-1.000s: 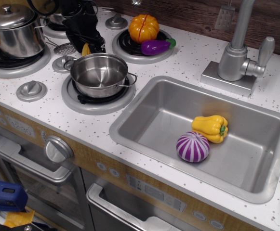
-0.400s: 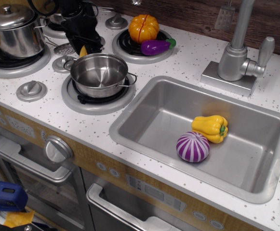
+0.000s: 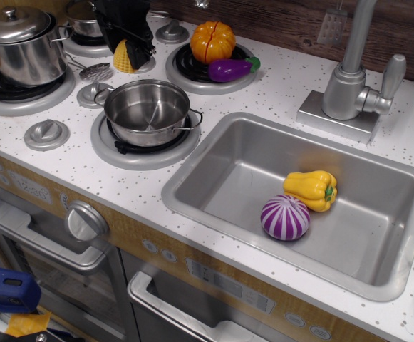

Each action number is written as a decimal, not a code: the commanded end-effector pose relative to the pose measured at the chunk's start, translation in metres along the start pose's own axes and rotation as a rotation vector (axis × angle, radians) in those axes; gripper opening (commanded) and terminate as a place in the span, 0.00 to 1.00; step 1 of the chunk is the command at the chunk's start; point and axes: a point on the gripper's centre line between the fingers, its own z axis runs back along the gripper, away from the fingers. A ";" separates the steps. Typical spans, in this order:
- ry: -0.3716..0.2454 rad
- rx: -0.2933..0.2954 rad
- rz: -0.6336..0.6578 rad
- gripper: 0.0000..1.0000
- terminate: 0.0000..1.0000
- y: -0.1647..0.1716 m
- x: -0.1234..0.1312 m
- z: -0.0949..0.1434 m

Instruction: Put corn in pan which is on stove

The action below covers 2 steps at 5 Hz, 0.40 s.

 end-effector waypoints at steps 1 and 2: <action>-0.040 0.079 0.027 0.00 0.00 0.007 0.019 0.057; -0.025 0.066 0.082 0.00 0.00 -0.009 0.008 0.063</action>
